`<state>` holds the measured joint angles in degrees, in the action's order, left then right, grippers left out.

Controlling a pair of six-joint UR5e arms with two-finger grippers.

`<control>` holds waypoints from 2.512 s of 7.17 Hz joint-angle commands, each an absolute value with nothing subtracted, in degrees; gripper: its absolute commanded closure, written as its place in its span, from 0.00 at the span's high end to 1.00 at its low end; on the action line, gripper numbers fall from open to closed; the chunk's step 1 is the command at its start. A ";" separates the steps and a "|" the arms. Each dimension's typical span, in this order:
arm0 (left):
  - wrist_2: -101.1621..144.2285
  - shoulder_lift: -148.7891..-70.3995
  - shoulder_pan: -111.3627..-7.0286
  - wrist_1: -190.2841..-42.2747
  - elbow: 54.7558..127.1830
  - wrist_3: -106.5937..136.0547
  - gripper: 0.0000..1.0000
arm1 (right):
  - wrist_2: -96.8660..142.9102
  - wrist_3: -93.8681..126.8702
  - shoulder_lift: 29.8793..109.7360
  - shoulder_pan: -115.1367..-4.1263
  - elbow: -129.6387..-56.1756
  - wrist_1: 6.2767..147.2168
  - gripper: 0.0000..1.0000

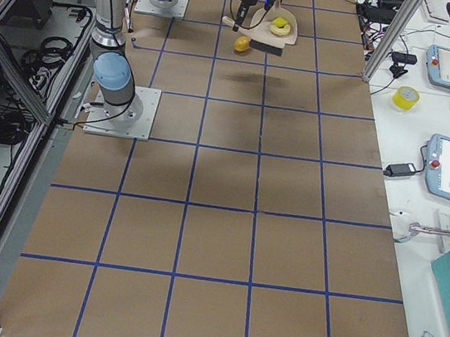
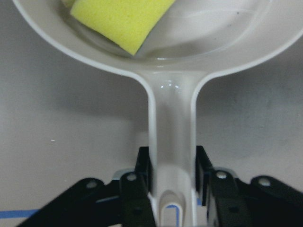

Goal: Sweep and dump trash into bin
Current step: 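Move the brush behind the yellow potato with the right gripper, then sweep the yellow potato into the dustpan with the right-held brush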

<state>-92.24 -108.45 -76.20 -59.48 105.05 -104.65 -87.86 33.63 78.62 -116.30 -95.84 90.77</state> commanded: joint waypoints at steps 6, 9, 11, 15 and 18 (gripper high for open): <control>-94.92 -99.40 -76.73 -54.58 117.86 -104.77 0.05 | -81.50 51.15 81.48 -122.69 -109.86 101.24 0.00; -94.92 -99.49 -76.73 -54.58 117.86 -104.33 0.05 | -80.07 51.33 76.92 -123.22 -109.43 109.92 0.00; -94.92 -99.58 -76.73 -54.67 117.86 -104.24 0.04 | -79.89 51.24 73.32 -124.01 -106.90 115.56 0.00; -94.83 -99.58 -76.64 -54.67 117.86 -104.15 0.04 | -77.26 50.36 62.51 -128.50 -90.82 115.84 0.00; -94.75 -99.76 -76.55 -54.58 117.86 -104.24 0.04 | -73.91 47.91 61.17 -128.50 -87.45 116.90 0.00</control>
